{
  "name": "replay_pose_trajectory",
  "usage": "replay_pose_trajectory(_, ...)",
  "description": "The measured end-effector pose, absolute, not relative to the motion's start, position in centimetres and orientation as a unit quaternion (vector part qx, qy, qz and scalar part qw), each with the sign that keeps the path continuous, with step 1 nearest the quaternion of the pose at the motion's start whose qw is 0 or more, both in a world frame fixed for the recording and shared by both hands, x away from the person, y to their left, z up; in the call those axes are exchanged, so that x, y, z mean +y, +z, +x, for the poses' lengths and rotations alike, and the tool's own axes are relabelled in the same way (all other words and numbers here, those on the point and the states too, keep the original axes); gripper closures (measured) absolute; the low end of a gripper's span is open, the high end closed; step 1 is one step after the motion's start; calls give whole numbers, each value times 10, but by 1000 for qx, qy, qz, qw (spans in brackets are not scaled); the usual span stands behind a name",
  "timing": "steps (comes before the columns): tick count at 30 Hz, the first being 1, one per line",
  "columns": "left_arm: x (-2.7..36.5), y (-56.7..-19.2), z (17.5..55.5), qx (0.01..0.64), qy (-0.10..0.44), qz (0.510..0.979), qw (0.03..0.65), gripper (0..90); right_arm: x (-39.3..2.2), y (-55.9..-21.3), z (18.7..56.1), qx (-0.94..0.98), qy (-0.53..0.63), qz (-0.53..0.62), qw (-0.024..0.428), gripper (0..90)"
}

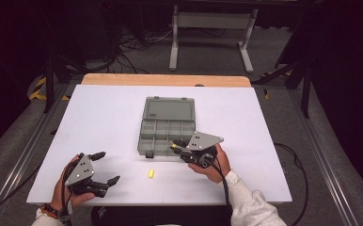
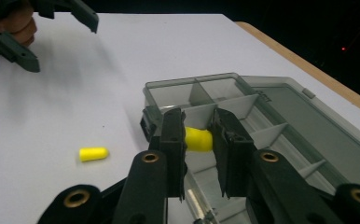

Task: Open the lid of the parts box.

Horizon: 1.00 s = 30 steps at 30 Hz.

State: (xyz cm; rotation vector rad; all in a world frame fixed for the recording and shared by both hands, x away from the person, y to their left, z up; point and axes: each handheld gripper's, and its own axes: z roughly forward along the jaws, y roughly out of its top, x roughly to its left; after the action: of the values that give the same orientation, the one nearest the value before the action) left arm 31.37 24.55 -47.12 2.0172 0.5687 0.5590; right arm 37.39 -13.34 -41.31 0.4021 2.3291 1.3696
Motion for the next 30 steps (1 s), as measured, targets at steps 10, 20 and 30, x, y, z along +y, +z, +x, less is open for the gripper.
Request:
replay_pose_trajectory(10,246,-472,314,232,227,822,467,67,-146,-412,386,825,493,172,218,754)
replay_pose_trajectory(20,246,-471,314,233,227,822,467,67,-153,-411,392,818,496,184,225,754)
replay_pose_trajectory(30,246,-472,314,233,226,822,467,67,-157,-412,399,814,494,198,233,754)
